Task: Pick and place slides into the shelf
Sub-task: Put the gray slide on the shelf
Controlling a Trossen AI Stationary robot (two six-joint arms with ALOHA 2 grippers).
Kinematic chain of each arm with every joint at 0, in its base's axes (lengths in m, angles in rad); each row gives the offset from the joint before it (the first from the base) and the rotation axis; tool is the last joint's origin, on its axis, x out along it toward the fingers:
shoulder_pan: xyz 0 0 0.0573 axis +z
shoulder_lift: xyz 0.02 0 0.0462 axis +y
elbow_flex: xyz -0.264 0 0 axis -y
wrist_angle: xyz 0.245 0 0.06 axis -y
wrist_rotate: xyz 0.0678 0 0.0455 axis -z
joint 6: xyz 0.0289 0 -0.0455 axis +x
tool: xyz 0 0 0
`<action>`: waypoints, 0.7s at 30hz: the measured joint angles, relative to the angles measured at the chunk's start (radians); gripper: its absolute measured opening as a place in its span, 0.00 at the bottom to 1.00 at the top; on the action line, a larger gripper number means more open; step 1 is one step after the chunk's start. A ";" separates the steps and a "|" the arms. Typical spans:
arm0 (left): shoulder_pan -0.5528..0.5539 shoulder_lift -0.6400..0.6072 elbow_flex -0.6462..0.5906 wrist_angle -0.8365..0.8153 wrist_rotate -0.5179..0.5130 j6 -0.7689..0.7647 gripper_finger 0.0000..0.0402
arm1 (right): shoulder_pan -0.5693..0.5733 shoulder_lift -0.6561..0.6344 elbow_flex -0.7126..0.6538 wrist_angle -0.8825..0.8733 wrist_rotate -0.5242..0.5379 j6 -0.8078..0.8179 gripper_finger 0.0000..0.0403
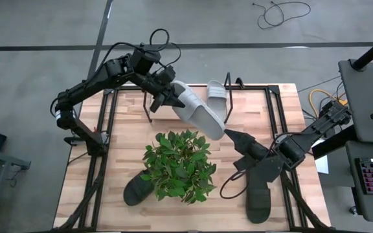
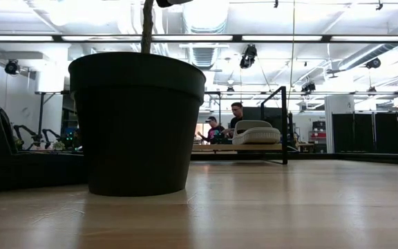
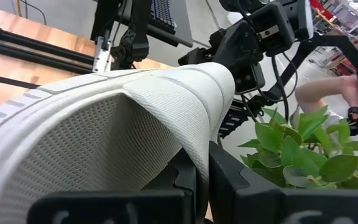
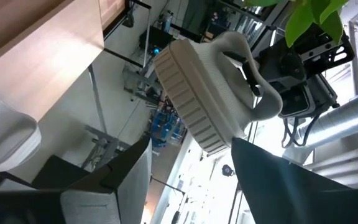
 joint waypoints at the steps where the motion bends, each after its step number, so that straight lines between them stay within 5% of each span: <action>1: 0.000 0.000 0.000 0.000 -0.008 0.005 0.00 | 0.000 0.000 0.000 0.006 0.000 -0.003 0.53; 21: -0.008 0.013 -0.005 0.052 -0.015 -0.011 0.00 | -0.041 0.002 -0.001 0.047 -0.076 -0.006 0.53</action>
